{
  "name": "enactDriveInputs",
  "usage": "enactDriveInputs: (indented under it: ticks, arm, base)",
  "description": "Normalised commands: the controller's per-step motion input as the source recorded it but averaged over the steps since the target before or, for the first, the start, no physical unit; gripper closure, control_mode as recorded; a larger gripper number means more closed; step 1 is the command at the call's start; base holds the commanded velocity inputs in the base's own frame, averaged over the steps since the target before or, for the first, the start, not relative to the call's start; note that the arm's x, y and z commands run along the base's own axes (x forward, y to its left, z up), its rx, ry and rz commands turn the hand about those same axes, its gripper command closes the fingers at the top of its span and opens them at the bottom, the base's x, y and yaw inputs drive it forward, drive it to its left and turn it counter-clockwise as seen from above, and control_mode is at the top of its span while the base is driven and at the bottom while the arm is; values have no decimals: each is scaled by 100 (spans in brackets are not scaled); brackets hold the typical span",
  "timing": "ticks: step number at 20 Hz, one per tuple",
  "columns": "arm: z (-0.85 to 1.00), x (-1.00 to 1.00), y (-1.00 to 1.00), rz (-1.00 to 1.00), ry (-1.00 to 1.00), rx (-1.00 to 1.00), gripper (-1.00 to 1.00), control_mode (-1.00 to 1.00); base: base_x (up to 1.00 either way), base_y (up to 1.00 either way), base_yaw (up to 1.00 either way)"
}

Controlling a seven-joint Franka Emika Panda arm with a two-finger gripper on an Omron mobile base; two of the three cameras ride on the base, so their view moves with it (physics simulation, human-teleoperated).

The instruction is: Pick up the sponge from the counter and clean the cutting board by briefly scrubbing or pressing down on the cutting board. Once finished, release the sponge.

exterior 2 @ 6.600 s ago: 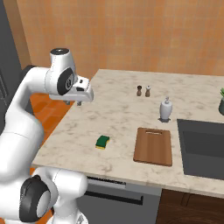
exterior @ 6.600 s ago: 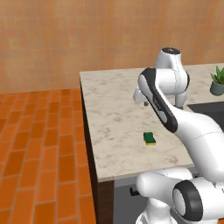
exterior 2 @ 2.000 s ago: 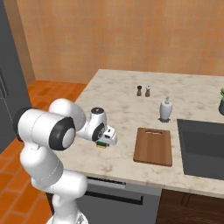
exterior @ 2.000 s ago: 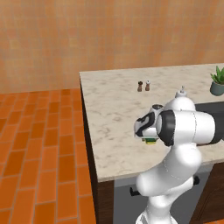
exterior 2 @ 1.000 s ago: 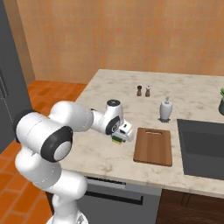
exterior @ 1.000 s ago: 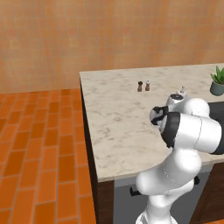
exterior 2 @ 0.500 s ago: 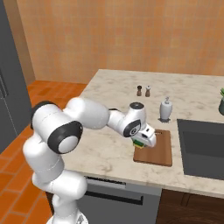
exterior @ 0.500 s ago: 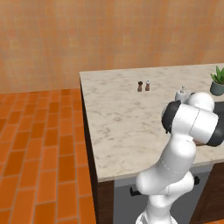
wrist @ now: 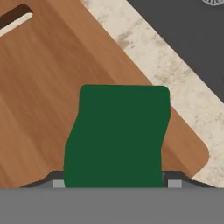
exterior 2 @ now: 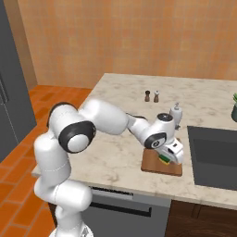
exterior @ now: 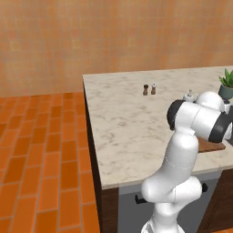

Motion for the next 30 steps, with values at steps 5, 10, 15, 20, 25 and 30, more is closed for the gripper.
enactDriveInputs:
  ticks: [5,10,15,20,25,30]
  arm:
    - [-18,-12,-51,-19,4,0,100,-100]
    - [-29,-5,-8,-16,2,0,100,-100]
    - [-30,0,-7,-6,0,0,100,-100]
    - [-38,-4,0,-1,0,0,100,-100]
    - [-2,26,11,0,0,0,100,-100]
    - [-2,48,16,0,3,0,100,-100]
  base:
    - [0,0,0]
    - [0,0,0]
    - [0,0,0]
    - [0,0,0]
    - [0,0,0]
    - [0,0,0]
